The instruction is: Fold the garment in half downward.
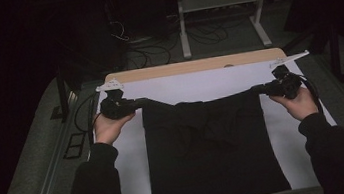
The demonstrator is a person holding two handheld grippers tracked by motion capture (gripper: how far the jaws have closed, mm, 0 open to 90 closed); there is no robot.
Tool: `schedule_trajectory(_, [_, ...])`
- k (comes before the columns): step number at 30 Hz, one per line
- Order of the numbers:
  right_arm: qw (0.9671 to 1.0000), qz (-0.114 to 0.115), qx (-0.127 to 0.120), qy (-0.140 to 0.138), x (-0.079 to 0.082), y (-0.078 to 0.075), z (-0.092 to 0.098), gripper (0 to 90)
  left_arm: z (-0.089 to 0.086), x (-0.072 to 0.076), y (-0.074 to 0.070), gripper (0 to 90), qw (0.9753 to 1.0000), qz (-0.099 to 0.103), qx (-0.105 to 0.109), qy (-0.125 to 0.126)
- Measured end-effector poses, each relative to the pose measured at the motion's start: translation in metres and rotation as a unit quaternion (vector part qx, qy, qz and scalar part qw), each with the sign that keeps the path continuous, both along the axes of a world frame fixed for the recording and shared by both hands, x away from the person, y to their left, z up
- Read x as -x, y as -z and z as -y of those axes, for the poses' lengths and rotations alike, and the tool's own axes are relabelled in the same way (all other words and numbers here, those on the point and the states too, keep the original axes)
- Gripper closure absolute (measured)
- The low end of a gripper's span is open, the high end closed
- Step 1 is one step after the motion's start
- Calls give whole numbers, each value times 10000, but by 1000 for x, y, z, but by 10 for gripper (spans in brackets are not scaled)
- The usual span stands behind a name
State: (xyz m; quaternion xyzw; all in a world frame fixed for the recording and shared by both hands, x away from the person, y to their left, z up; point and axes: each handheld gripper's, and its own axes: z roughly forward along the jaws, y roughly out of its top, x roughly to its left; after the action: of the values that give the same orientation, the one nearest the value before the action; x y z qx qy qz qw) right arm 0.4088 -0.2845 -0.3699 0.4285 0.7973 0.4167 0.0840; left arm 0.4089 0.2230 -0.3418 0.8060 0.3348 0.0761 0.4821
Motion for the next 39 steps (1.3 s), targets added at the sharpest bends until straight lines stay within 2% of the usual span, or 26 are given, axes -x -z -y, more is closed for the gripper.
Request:
schedule_trajectory(6, [10000, -8, 62, 36, -11, -6, -3, 849, 1, -14, -1, 872, 9999, -56, -92, -95])
schedule_trajectory(10, [9999, -6, 96, 68, -17, -10, -4, 848, 1, -21, -2, 872, 9997, -86, -69, -198])
schedule_trajectory(19, [9996, -49, 196, 185, -27, -13, -2, 848, 5, -40, 3, 872, 9990, -159, -147, -386])
schedule_trajectory(21, [9995, -47, 203, 239, -29, -14, -1, 849, 5, -45, 4, 872, 9987, -156, -240, -424])
schedule_trajectory(25, [9992, -48, 226, 312, -34, -17, 1, 848, 7, -53, 4, 871, 9981, -166, -288, -521])
schedule_trajectory(32, [9989, -65, 281, 373, -43, -18, 1, 847, 11, -65, 6, 871, 9975, -174, -365, -581])
schedule_trajectory(39, [9986, -60, 256, 452, -54, -17, -1, 847, 11, -76, 10, 871, 9971, -211, -348, -648])
